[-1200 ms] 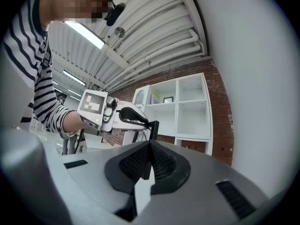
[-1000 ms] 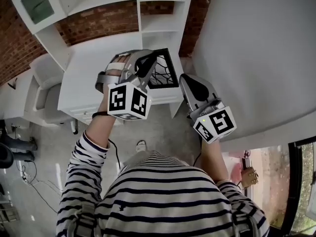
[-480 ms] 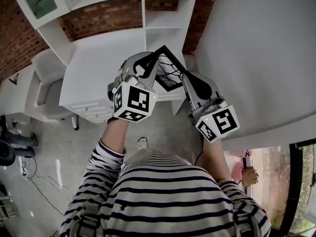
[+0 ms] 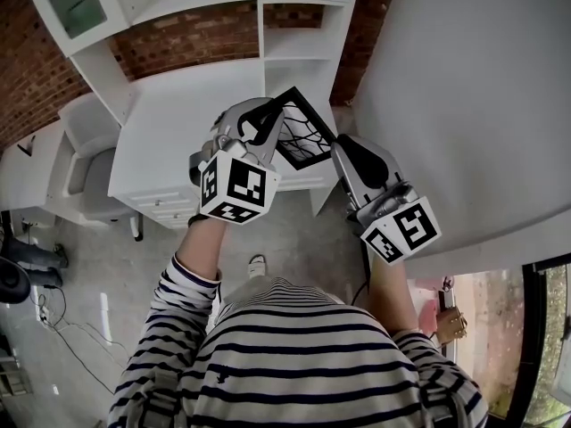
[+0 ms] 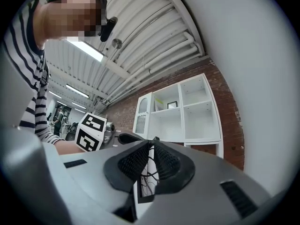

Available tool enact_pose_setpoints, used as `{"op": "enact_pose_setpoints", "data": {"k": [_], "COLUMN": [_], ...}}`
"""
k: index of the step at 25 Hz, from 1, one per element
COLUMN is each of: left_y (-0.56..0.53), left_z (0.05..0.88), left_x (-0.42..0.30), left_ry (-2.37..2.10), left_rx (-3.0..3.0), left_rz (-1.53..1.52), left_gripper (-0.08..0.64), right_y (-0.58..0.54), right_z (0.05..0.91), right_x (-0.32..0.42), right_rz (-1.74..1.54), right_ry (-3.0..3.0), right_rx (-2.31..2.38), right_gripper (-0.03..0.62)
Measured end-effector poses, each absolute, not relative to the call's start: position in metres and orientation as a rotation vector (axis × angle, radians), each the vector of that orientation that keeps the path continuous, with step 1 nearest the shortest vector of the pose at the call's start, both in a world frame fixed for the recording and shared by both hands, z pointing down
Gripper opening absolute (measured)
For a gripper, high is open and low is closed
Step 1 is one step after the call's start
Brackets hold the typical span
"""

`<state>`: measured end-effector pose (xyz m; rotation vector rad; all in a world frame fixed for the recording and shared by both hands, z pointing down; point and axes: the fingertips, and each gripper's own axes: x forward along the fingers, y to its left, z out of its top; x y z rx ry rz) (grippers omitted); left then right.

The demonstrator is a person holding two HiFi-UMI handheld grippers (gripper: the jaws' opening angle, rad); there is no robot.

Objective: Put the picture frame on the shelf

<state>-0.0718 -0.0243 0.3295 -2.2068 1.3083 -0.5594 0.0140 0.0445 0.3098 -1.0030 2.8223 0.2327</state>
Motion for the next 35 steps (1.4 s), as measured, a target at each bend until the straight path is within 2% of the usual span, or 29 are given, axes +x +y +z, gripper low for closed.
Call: {"op": "enact_pose_setpoints", "data": {"k": [20,29,35], "left_y": [-0.116,-0.174,-0.219], "left_z": [0.306,0.293,0.274], "left_x": [-0.175,-0.181,-0.146], "left_ry": [1.247,1.104,0.990], "left_rx": [-2.088,-2.037,-1.999], "left_rz": [-0.726,-0.746,-0.751], "left_gripper": [0.065,0.065,0.064], "right_y": [-0.050,-0.097,-0.128], "right_z": [0.291,0.292,0.287], "right_x": [-0.071,-0.087,-0.072], "right_rz": [0.238,0.245,0.260], "right_ry": [2.872,2.823,2.809], "right_rx": [-0.938,-1.042,-1.107], "right_gripper": [0.009,0.009,0.009]}}
